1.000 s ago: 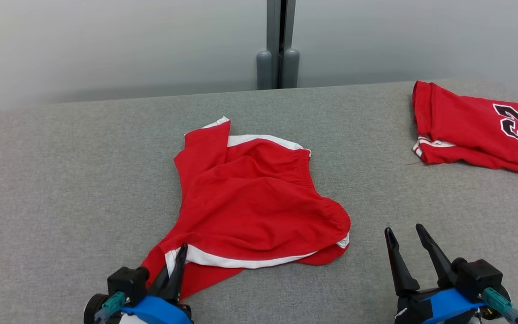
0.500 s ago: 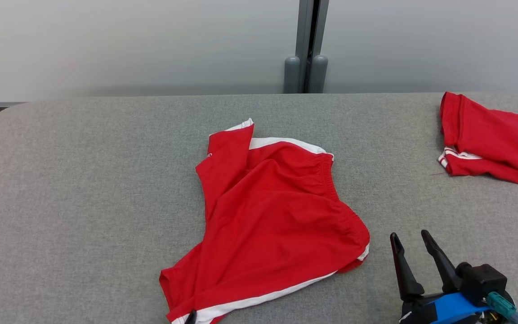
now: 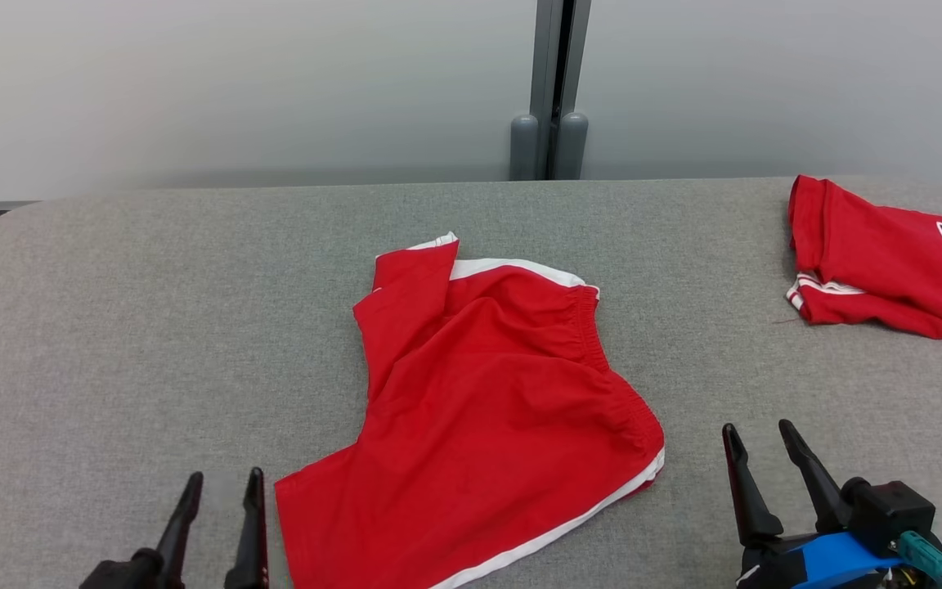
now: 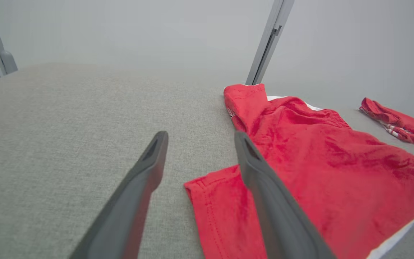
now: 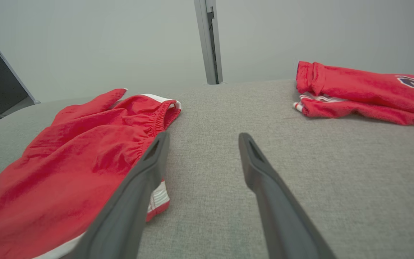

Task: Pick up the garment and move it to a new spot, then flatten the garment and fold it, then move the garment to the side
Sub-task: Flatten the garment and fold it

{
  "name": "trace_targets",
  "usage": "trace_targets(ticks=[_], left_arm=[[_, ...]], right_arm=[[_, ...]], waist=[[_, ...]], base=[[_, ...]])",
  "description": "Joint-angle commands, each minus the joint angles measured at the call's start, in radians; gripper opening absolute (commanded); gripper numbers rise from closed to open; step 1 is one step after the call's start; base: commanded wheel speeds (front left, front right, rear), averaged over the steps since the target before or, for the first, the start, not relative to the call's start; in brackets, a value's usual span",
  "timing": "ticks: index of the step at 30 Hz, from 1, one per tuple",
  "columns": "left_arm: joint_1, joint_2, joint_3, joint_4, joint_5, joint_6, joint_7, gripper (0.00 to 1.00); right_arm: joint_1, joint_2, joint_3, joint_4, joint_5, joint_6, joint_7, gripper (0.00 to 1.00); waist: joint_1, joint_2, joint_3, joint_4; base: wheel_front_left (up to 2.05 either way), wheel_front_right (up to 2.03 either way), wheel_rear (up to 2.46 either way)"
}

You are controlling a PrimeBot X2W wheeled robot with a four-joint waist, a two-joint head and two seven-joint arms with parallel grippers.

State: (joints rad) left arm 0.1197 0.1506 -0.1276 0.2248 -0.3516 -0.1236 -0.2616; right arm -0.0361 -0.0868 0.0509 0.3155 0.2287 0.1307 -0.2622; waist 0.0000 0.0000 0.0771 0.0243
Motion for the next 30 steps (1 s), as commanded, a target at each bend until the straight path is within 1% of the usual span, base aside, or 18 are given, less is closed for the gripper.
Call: trace_targets(ticks=[1, 5, 10, 15, 21, 30], left_arm=[[-0.008, -0.009, 0.030, -0.019, 0.013, -0.004, -0.005, 1.00], [-0.034, -0.039, 0.104, -0.059, 0.065, -0.007, -0.005, 1.00], [-0.068, -0.063, 0.153, -0.060, 0.126, -0.010, -0.004, 1.00], [-0.092, -0.072, 0.162, -0.036, 0.180, -0.007, -0.004, 1.00], [-0.095, -0.080, 0.206, -0.038, 0.202, -0.007, -0.004, 1.00], [-0.095, -0.086, 0.206, -0.027, 0.226, -0.007, -0.004, 1.00]], right_arm=[[0.012, -0.006, -0.005, -0.005, 0.000, 0.000, -0.003, 1.00], [0.012, -0.003, -0.013, -0.014, -0.005, 0.000, -0.003, 1.00], [0.010, -0.002, -0.021, -0.024, -0.015, 0.000, -0.003, 1.00], [0.020, 0.004, -0.019, -0.028, -0.018, 0.000, -0.003, 1.00], [0.026, 0.008, -0.027, -0.041, -0.030, 0.000, -0.003, 1.00], [0.032, 0.016, -0.029, -0.051, -0.048, 0.000, -0.003, 1.00]], waist=[[0.0000, 0.0000, -0.002, -0.001], [0.0000, 0.0000, -0.008, -0.005], [0.0000, 0.0000, -0.018, -0.018], [0.0000, 0.0000, -0.026, -0.033], [0.0000, 0.0000, -0.024, -0.041], [0.0000, 0.0000, -0.022, -0.032]], base=[[0.00, 0.00, 0.00], [0.00, 0.00, 0.00], [0.00, 0.00, 0.00], [0.00, 0.00, 0.00], [0.00, 0.00, 0.00], [0.00, 0.00, 0.00]])
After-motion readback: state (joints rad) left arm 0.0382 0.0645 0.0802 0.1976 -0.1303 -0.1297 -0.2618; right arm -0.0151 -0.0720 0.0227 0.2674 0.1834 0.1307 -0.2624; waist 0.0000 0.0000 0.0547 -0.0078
